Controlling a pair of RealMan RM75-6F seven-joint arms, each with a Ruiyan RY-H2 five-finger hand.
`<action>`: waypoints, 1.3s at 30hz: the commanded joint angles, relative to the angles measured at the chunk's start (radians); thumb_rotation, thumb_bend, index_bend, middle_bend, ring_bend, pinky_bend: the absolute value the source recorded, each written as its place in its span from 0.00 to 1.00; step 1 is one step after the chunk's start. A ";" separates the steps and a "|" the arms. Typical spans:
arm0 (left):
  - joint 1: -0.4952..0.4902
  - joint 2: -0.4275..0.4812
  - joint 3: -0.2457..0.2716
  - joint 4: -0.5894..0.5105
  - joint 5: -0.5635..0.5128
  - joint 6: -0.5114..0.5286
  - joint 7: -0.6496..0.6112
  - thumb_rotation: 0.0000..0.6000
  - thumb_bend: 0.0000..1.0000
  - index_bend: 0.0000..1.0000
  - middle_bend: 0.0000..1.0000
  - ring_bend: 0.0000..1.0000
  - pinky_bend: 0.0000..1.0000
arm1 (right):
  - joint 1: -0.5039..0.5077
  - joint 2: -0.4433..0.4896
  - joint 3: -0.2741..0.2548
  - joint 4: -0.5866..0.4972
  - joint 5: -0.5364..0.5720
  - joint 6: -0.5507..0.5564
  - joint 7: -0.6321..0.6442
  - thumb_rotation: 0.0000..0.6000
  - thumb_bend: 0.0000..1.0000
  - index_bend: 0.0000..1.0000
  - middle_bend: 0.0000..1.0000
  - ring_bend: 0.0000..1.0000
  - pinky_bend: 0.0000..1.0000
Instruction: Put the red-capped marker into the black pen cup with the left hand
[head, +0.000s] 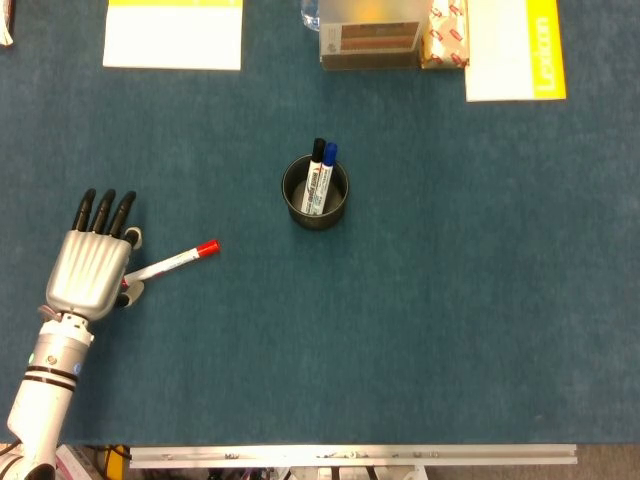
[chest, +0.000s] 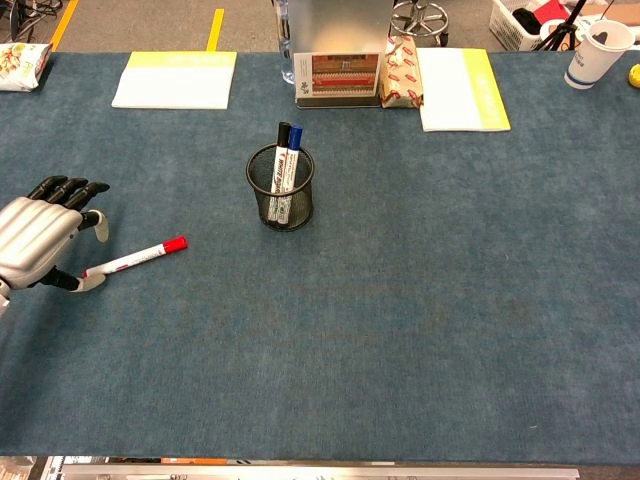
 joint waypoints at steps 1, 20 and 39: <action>-0.001 -0.001 -0.003 0.012 -0.003 -0.001 -0.002 0.85 0.17 0.41 0.06 0.00 0.00 | 0.000 0.000 0.000 0.000 0.000 -0.001 -0.001 1.00 0.00 0.47 0.31 0.25 0.46; -0.033 -0.041 -0.022 0.014 0.028 -0.005 -0.062 0.94 0.17 0.43 0.06 0.00 0.00 | 0.000 0.001 0.000 -0.002 0.003 -0.002 -0.003 1.00 0.00 0.47 0.31 0.25 0.46; -0.092 -0.072 -0.064 -0.105 -0.072 -0.094 0.015 0.60 0.18 0.46 0.08 0.00 0.00 | -0.001 0.003 0.000 -0.008 0.005 -0.001 -0.003 1.00 0.00 0.47 0.31 0.25 0.46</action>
